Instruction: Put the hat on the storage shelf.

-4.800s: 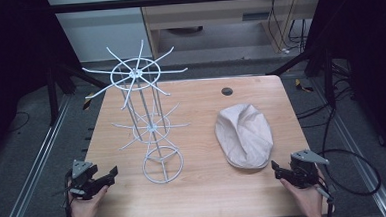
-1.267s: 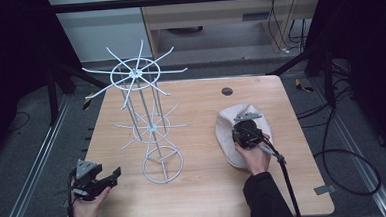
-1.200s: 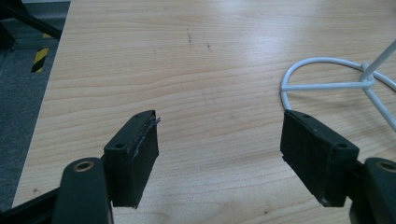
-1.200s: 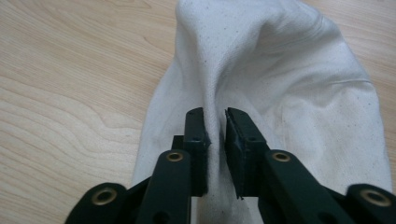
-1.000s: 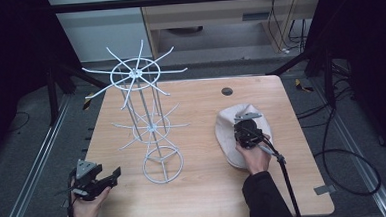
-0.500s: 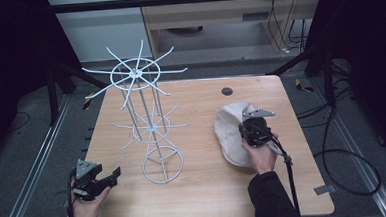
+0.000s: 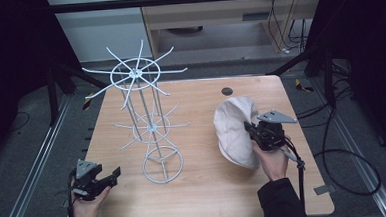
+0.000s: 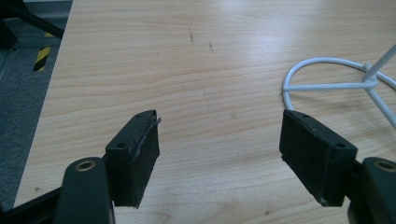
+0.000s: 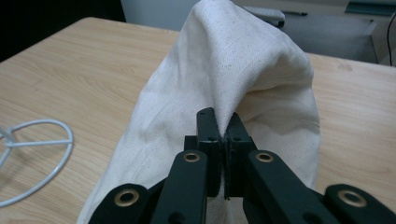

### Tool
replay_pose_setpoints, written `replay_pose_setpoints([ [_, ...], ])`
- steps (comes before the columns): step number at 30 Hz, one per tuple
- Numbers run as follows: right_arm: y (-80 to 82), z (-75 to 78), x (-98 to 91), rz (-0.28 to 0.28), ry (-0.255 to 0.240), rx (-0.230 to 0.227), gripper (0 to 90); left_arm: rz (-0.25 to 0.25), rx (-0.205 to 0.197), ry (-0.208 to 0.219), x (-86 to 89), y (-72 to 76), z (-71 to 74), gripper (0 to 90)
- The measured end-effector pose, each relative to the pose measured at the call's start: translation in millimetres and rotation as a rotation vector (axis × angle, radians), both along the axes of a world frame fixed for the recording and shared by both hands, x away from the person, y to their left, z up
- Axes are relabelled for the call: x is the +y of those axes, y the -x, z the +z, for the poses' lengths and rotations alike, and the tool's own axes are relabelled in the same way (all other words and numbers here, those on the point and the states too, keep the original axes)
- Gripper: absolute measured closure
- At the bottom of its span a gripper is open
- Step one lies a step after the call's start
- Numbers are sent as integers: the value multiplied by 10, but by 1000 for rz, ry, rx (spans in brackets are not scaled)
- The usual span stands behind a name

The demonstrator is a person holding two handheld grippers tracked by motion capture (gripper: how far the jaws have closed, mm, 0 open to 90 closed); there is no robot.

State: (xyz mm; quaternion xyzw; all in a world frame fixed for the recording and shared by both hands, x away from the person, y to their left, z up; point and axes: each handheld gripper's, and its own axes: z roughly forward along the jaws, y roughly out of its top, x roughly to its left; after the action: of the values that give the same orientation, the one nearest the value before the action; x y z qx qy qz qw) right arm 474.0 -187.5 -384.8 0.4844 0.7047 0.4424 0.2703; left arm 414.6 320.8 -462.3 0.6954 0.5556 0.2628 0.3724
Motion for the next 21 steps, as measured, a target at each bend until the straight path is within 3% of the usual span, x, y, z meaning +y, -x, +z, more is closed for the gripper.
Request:
replay_pose_setpoints([
  [3, 41, 38, -10, 11, -3, -20, 886, 1, 0, 0, 0, 0, 1, 284],
  [12, 236, 253, -91, 59, -41, -139, 886, 1, 1, 3, -5, -1, -2, 284],
  [21, 362, 360, -118, 92, -66, -218, 887, 2, 0, 3, -6, -1, -3, 284],
])
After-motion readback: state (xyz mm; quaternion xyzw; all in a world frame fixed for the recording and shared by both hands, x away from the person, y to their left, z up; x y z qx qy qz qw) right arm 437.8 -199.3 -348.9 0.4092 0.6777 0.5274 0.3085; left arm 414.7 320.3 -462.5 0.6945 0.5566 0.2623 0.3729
